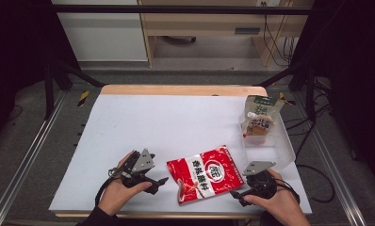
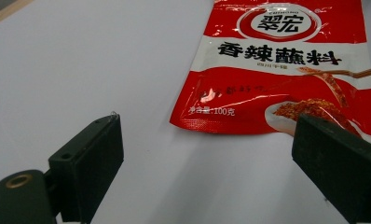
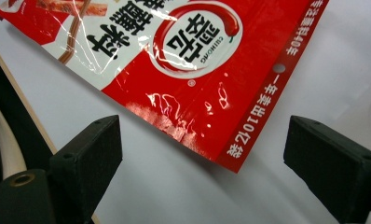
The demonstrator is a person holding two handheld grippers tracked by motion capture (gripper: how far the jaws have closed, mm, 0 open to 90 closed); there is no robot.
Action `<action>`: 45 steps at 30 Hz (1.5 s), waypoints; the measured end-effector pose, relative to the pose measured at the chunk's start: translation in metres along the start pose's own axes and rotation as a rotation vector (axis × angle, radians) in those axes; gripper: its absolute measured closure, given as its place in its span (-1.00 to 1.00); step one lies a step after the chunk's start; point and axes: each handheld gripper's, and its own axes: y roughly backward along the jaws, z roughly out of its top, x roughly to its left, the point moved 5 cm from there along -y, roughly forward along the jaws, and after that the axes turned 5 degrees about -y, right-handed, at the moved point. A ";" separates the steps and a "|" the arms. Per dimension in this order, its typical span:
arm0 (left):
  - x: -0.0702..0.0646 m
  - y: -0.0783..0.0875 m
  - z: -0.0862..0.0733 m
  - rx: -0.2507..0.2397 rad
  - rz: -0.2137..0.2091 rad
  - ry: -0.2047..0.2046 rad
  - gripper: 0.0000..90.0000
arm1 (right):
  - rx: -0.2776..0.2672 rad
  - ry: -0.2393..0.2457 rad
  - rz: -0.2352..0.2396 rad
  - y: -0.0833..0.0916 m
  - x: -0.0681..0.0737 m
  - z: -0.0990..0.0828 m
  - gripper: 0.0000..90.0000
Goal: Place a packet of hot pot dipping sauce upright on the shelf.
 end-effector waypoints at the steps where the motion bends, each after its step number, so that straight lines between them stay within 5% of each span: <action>1: -0.001 -0.002 0.000 0.004 -0.002 0.002 -0.80 | 0.008 -0.002 0.004 0.000 -0.001 -0.001 -0.73; 36: -0.002 -0.001 -0.001 0.007 -0.016 -0.001 -0.80 | 0.129 -0.035 0.092 -0.014 -0.003 -0.004 -0.58; 45: -0.002 0.001 -0.001 0.003 -0.013 0.005 -0.80 | 0.038 -0.023 0.124 -0.008 0.004 0.010 -0.43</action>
